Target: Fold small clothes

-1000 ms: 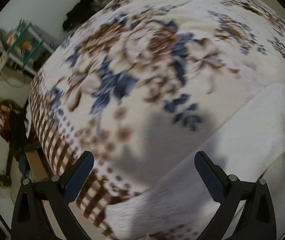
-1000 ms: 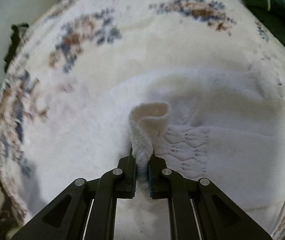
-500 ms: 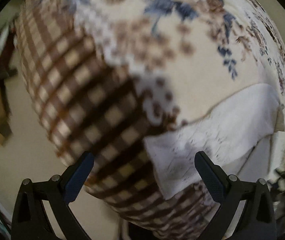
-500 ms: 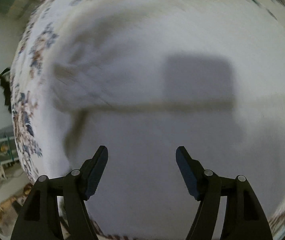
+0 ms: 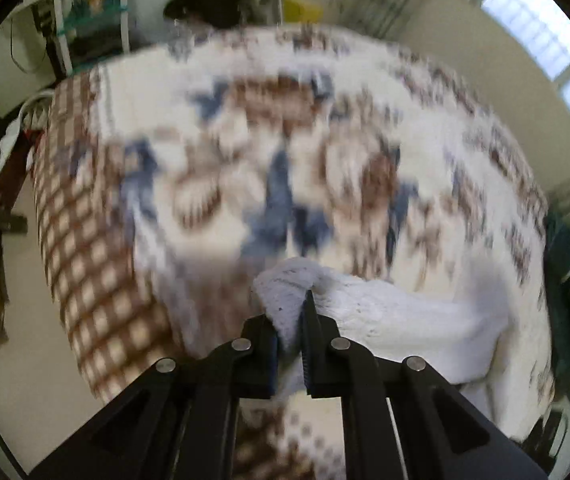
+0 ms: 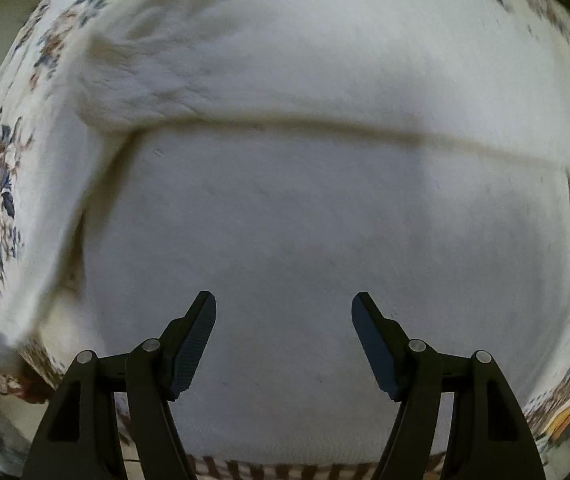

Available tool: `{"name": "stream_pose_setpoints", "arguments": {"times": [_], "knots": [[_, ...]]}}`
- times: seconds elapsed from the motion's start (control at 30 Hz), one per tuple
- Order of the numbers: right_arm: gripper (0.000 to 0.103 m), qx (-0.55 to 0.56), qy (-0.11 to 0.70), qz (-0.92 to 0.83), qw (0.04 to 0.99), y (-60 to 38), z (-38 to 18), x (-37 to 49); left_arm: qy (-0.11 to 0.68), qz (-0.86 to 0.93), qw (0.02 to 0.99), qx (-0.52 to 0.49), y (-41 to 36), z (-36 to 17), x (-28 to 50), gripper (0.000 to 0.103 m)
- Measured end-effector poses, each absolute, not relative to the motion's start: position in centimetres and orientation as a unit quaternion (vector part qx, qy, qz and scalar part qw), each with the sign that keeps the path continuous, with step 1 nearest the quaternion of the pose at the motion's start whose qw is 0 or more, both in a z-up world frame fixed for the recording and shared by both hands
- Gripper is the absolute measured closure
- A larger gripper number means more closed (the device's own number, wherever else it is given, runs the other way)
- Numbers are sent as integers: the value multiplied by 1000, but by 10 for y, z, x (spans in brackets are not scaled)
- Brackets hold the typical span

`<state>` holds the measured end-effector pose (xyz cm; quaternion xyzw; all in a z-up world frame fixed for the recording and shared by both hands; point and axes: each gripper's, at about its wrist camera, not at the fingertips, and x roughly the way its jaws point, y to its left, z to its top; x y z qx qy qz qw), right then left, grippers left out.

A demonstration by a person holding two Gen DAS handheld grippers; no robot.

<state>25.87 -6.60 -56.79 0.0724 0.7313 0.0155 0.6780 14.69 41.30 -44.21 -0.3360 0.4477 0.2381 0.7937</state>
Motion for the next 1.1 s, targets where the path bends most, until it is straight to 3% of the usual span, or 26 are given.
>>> {"name": "stream_pose_setpoints", "arguments": {"times": [0.2,0.3,0.37,0.4,0.43,0.57,0.67,0.83,0.87,0.9,1.1], "knots": [[31,95,721,24,686,-52,-571,266,435,217,764,-425,464,-468,159,89],[31,104,719,28,686,-54,-570,268,417,228,740,-476,468,-482,136,80],[31,107,714,24,692,-59,-569,265,404,241,728,-499,467,-487,125,61],[31,110,708,18,698,-66,-568,262,395,252,720,-512,466,-493,113,40],[31,114,704,17,700,-66,-566,265,382,261,712,-528,466,-501,101,36],[30,117,692,-12,712,-79,-564,290,368,236,661,-610,461,-544,100,36],[7,126,662,-67,736,-101,-564,297,372,219,651,-625,452,-565,128,36],[7,148,642,-116,744,-152,-558,299,376,284,655,-591,456,-571,171,40],[7,148,641,-121,743,-161,-556,298,371,298,666,-574,456,-564,175,50],[7,144,642,-125,742,-171,-555,298,367,309,690,-542,455,-551,184,99],[7,119,659,-127,732,-186,-556,305,401,303,772,-389,425,-477,236,96]]}}
